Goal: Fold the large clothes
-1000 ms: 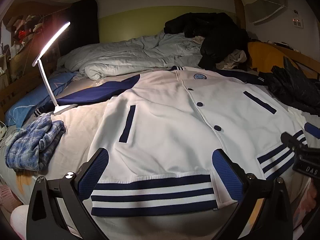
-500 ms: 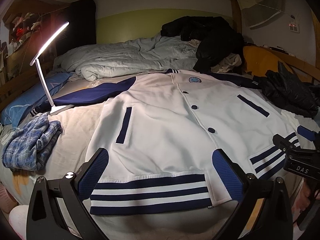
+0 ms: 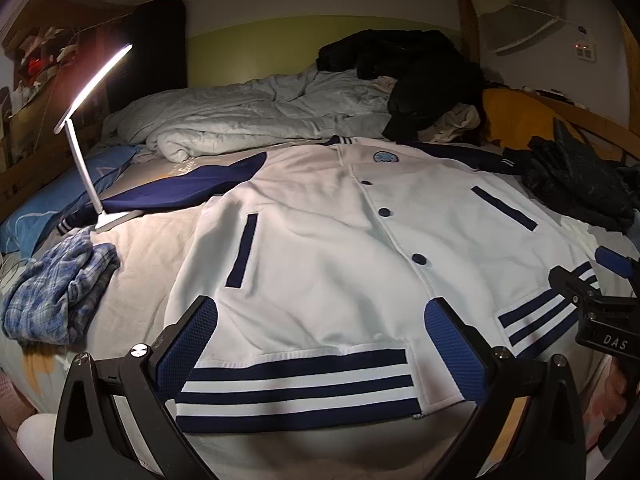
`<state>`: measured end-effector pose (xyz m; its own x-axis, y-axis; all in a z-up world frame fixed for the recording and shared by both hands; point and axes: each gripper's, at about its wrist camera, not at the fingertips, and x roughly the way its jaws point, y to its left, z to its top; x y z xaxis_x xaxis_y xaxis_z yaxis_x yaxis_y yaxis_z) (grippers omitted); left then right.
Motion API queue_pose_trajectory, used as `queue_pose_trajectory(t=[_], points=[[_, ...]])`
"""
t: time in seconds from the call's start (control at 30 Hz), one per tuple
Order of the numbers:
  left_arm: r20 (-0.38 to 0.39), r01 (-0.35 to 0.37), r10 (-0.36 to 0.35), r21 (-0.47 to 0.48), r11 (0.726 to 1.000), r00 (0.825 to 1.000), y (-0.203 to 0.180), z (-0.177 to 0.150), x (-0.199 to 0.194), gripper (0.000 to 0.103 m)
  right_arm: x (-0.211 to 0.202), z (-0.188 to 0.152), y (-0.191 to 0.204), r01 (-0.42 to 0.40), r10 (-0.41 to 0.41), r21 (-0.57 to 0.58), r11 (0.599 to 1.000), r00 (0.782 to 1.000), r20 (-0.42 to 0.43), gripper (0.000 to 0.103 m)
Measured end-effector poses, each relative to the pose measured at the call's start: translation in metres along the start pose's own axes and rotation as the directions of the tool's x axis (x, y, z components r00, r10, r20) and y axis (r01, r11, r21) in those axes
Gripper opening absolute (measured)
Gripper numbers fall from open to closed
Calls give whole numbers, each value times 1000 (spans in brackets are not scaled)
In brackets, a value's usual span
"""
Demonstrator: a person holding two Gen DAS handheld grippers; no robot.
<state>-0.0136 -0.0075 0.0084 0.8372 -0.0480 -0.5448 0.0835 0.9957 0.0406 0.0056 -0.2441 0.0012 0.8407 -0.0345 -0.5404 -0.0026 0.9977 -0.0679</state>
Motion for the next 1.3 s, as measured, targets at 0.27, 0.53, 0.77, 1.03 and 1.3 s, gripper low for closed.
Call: queue_pose_trajectory(t=[0.27, 0.53, 0.77, 1.03, 1.3], points=[[-6, -9, 9, 12, 1000, 1000, -3, 0, 2, 103, 1, 0, -3, 13, -13, 8, 1000, 1000, -15, 103], [0, 19, -19, 11, 1000, 1000, -2, 0, 1, 103, 2, -1, -5, 11, -11, 26, 1000, 1000, -17, 103], [7, 19, -19, 28, 999, 1000, -3, -1, -2, 103, 0, 0, -3, 25, -25, 20, 999, 1000, -5, 103], [68, 2, -4, 24, 1000, 998, -2, 0, -13, 103, -2, -1, -2, 23, -23, 9, 1000, 1000, 9, 103], [77, 14, -18, 48, 999, 997, -6, 0, -11, 103, -7, 1, -4, 42, -42, 22, 999, 998, 36, 103]])
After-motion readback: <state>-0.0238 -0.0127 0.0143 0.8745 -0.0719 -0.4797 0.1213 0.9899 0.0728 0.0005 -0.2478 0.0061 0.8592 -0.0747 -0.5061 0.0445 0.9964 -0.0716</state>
